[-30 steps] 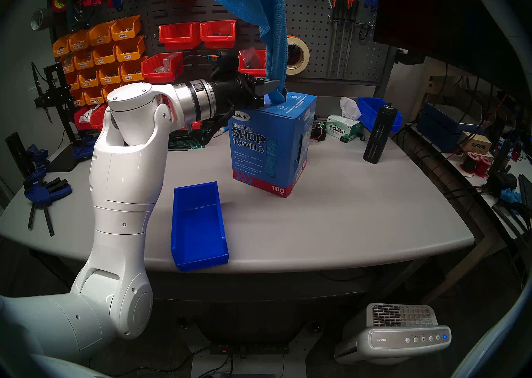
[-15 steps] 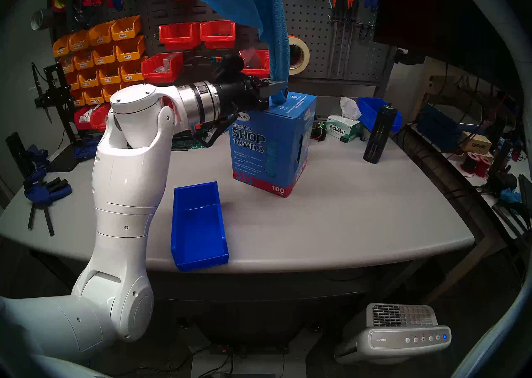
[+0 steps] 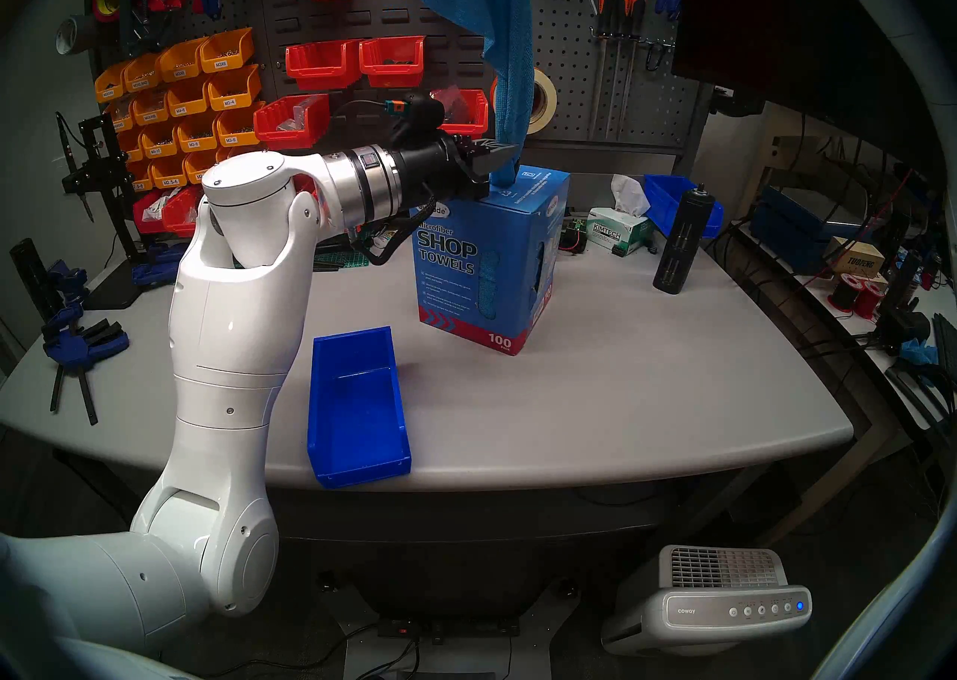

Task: Take out a shop towel

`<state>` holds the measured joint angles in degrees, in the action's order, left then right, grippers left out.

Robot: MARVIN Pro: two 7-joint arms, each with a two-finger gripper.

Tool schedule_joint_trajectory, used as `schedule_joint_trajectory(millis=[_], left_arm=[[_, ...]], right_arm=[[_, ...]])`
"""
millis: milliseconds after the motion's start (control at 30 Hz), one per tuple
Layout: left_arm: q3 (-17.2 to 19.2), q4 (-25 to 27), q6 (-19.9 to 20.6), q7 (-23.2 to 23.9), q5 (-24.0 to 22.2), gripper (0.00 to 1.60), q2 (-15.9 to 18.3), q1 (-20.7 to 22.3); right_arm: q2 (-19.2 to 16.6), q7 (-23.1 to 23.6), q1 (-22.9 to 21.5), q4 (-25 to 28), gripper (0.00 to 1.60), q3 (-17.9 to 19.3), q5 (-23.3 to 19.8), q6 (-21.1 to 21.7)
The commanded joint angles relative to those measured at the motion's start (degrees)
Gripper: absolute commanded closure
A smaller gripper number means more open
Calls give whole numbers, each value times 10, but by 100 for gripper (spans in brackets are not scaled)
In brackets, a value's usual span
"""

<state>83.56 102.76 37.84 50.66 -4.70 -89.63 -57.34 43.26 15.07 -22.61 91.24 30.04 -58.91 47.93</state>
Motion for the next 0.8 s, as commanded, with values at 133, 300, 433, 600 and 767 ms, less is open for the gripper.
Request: schedule_joint_trajectory(millis=[133,300,433,600,767], left_arm=[[1,0,2,-4,0,160,2,-10],[3,0,3,-4,0,160,3,-10],[3,-2,3,-4,0,160,4,-9],[1,-2,2,-2,-2,160,3,-7],[2,0,2,-2,-3,160,2,-7]], right_arm=[[33,-13,-58,-44,160,32,19,-22],[7,-8,-67,-51,160,34,30,-17],[-1,-2,-69,-50,160,32,34,-16],[6,5,-73,-55,160,28,40,-18],[19,9,-85,-73,160,27,48,-20]])
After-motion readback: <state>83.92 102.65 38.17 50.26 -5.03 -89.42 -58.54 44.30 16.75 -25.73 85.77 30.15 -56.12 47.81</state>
